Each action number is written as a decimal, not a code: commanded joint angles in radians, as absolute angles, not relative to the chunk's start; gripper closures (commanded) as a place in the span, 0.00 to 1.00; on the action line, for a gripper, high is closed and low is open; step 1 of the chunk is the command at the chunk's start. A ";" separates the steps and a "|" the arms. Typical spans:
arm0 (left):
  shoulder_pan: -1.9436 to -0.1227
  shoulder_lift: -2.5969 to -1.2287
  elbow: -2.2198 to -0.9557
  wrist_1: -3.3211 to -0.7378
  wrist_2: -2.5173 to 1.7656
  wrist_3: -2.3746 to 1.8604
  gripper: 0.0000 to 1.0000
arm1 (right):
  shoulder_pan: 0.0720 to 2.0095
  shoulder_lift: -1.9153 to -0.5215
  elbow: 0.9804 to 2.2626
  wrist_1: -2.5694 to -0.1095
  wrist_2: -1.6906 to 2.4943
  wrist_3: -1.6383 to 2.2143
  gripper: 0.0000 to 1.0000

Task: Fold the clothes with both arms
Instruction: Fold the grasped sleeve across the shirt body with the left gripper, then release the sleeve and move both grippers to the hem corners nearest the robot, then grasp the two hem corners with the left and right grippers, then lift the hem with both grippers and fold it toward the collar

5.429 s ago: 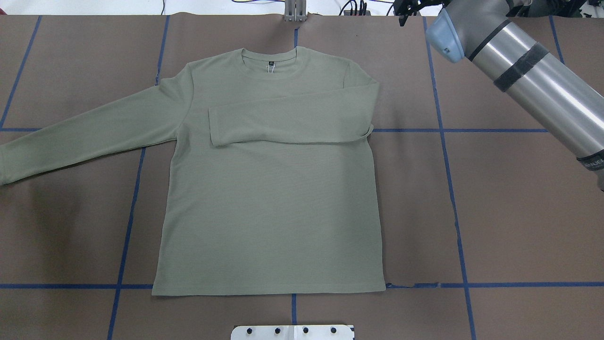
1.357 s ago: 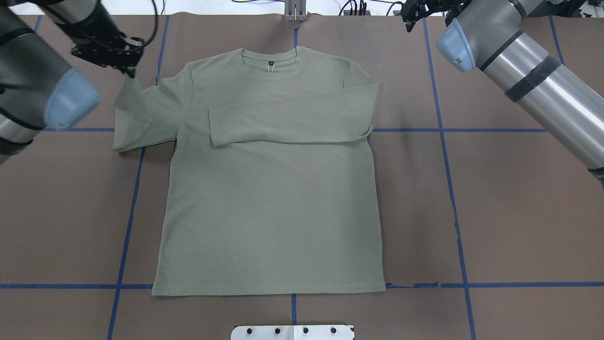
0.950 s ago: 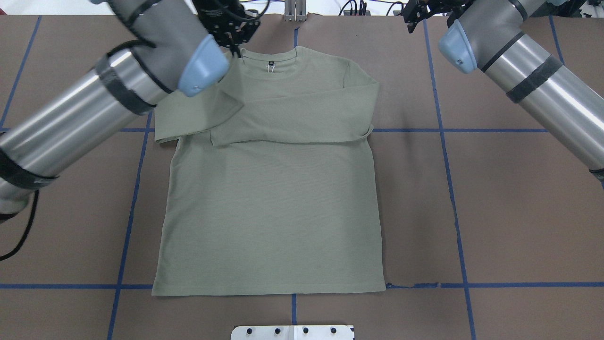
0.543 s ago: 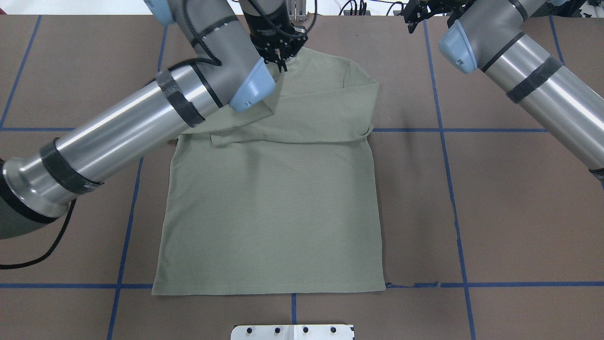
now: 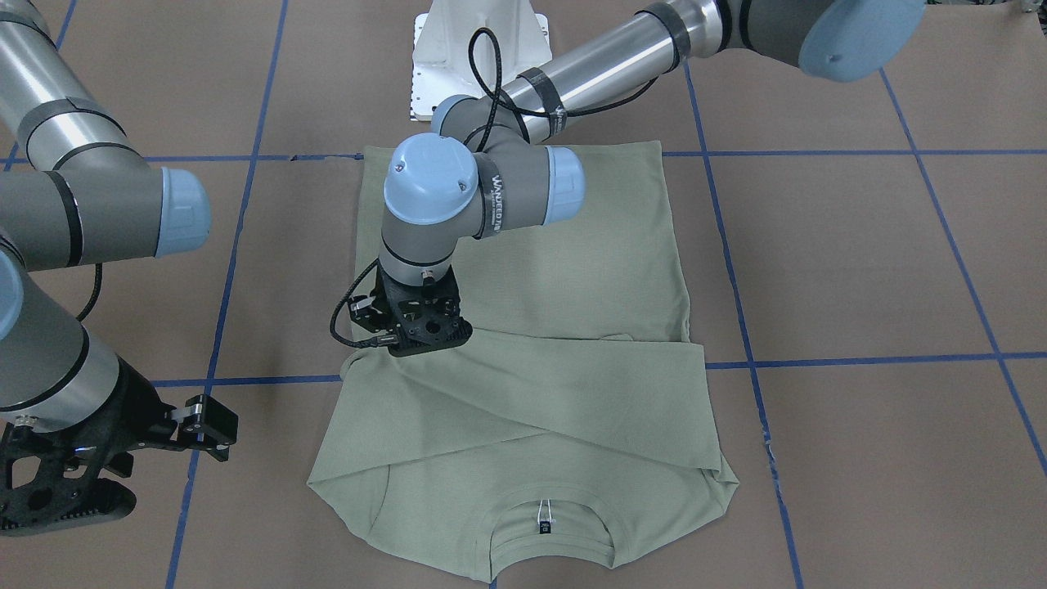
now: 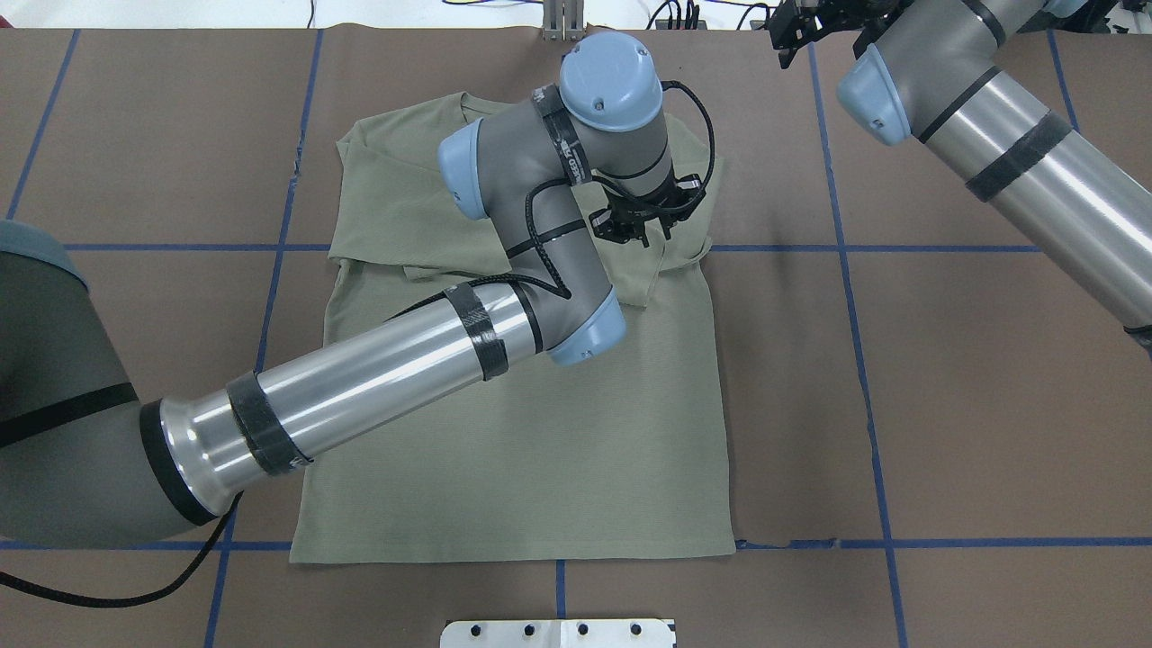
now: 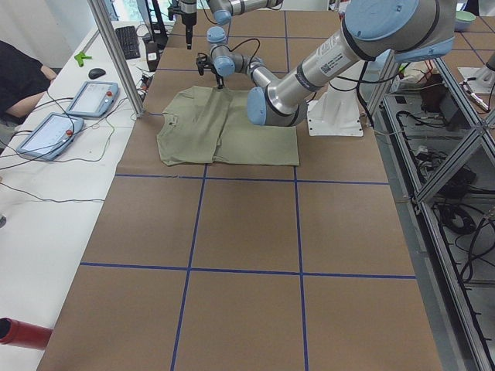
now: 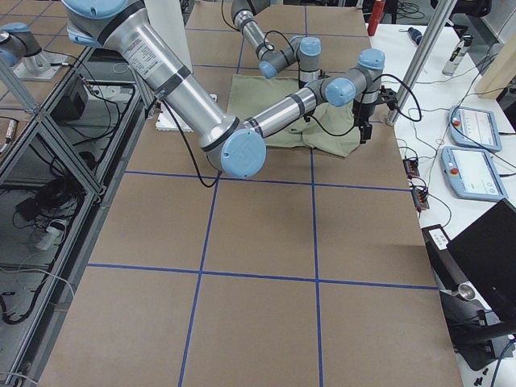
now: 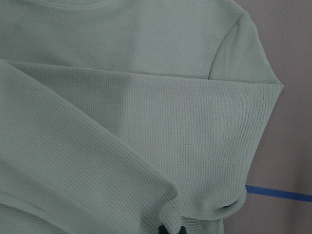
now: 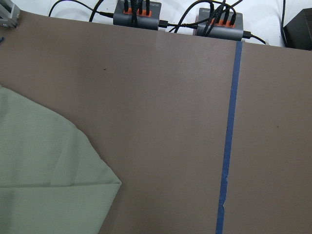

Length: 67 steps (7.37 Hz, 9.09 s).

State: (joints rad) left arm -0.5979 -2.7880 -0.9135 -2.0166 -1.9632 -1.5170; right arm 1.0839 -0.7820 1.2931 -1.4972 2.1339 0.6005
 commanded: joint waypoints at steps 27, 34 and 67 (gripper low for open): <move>-0.066 -1.391 -2.013 -2.411 -1.480 -1.733 0.28 | 0.163 -1.577 2.227 -1.189 1.479 1.721 0.00; -0.060 -1.411 -2.016 -2.411 -1.427 -1.752 0.81 | 0.164 -1.577 2.233 -1.190 1.473 1.721 0.00; -0.273 -1.443 -2.655 -1.887 -1.918 -1.740 1.00 | 0.078 -1.198 2.639 -2.204 1.515 2.152 1.00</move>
